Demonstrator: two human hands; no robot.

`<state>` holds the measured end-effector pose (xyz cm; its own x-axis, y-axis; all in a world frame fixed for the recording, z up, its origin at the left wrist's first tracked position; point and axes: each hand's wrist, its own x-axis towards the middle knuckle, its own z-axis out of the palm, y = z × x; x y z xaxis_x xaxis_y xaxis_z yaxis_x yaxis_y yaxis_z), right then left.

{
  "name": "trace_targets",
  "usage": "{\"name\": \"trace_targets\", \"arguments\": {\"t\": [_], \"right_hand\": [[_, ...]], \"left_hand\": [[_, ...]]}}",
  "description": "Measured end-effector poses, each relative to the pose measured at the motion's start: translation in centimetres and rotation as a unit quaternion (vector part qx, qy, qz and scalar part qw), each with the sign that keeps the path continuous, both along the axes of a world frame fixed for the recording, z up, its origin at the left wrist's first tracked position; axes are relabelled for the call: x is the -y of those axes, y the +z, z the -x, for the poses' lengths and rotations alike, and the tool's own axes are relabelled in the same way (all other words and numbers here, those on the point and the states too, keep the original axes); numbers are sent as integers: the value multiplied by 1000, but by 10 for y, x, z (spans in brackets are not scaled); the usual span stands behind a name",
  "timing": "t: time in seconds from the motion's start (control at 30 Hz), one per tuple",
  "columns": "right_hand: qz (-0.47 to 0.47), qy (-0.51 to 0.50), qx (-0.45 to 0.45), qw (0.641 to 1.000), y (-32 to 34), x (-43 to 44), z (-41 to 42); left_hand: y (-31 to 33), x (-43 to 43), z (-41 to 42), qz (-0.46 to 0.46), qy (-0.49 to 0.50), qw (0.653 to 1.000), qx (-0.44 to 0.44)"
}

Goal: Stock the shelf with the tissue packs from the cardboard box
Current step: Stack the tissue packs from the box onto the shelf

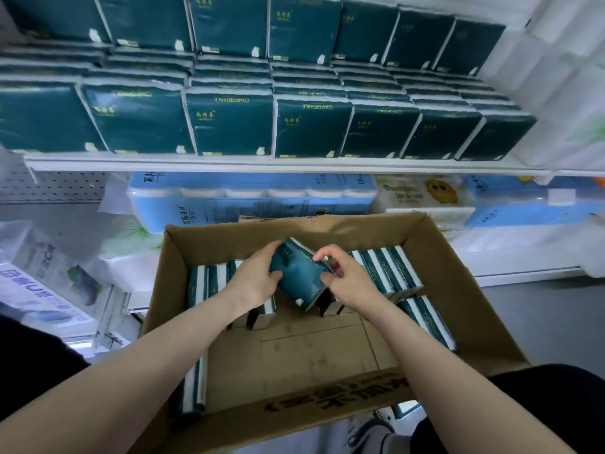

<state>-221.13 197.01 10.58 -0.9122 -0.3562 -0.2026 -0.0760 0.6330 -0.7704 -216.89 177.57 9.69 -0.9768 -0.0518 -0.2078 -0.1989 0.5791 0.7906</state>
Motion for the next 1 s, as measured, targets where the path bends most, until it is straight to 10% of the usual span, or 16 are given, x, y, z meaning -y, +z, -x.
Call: {"name": "trace_targets", "arguments": {"t": [0.43,1.0], "right_hand": [[198,-96,52,974,44,-37,-5],[273,-70,-141,949,207,-30,55]], "left_hand": [[44,4,-21,-66,8,997,-39],[207,-3,37,-38,39,965,-255]]}}
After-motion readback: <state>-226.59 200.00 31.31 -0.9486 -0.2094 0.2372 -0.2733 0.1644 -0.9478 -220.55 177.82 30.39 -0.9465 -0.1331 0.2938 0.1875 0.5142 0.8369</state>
